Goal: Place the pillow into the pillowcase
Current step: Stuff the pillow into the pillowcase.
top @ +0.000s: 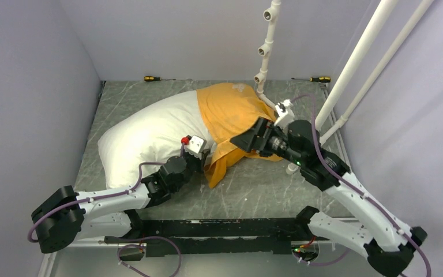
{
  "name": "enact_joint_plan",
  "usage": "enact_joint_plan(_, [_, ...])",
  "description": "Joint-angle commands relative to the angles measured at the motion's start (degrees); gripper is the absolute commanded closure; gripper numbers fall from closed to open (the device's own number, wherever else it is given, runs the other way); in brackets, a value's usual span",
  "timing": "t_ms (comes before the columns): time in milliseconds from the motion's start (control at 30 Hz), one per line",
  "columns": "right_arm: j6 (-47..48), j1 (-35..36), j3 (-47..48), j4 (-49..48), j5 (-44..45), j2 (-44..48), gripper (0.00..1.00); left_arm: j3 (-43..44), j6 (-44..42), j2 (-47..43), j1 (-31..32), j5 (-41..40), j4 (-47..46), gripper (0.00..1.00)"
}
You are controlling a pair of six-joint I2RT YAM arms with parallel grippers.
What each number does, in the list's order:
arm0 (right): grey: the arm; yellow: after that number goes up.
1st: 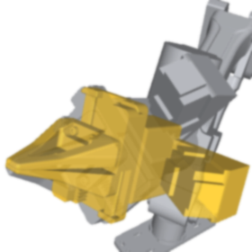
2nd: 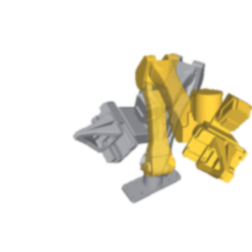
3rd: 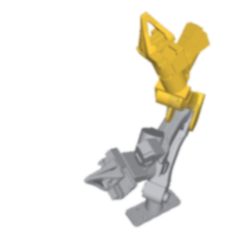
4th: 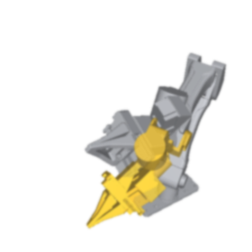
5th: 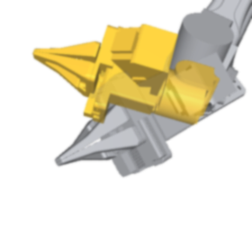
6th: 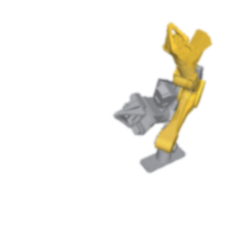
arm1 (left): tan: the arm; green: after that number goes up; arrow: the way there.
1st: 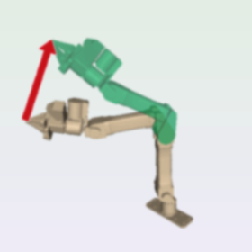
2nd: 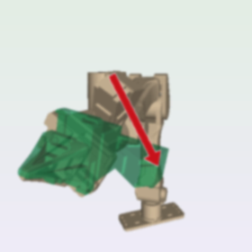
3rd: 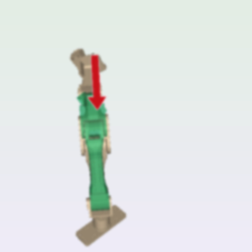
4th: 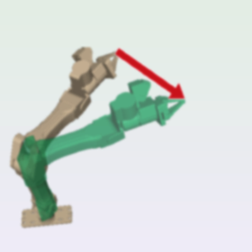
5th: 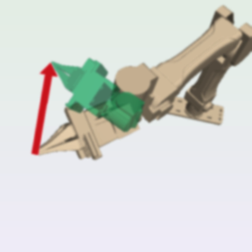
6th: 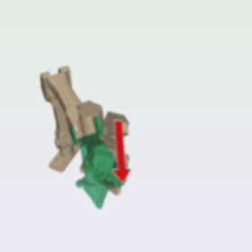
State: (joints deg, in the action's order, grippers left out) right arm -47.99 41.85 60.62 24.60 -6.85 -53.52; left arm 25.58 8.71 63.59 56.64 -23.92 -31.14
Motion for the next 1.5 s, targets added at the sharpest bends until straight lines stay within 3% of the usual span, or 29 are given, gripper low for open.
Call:
enact_joint_plan(0, [-8.90,-5.00,-10.44,3.96,1.38,5.09,0.09,1.41,0.62,-0.66,-0.30,-1.04,-5.44,1.00])
enact_joint_plan(200, [-11.60,-15.38,-19.34,-9.94,-10.15,4.96,0.28,2.24,0.65,-1.74,-0.22,0.01,-3.46,1.00])
enact_joint_plan(400, [-12.29,-16.79,-17.74,-21.08,-15.00,-3.80,0.41,1.63,1.25,-2.63,-0.13,-0.72,-2.92,1.00])
enact_joint_plan(567, [-13.58,-17.24,-16.88,-26.25,-15.70,-9.56,0.42,1.25,1.63,-2.45,-0.02,-1.03,-3.04,1.00])
enact_joint_plan(633, [-14.80,-17.56,-17.13,-28.74,-16.71,-11.47,0.55,1.35,1.66,-2.34,-0.04,-0.75,-2.97,1.00])
enact_joint_plan(700, [-15.28,-17.50,-16.53,-30.05,-17.14,-11.81,0.81,1.67,1.49,-2.34,-0.04,0.05,-2.73,1.00])
enact_joint_plan(833, [-15.49,-17.42,-13.63,-27.12,-18.55,-10.68,0.99,2.57,0.44,-2.42,0.05,1.19,-2.42,1.00])
enact_joint_plan(1167, [-17.89,-10.19,-5.97,-28.48,-27.11,-13.13,1.00,13.00,-7.60,0.10,1.03,8.18,-3.98,1.00])
enact_joint_plan(1467, [-18.07,-2.61,10.15,-37.55,-35.83,-26.00,1.00,26.64,-28.73,0.37,8.35,3.16,-3.95,1.00])
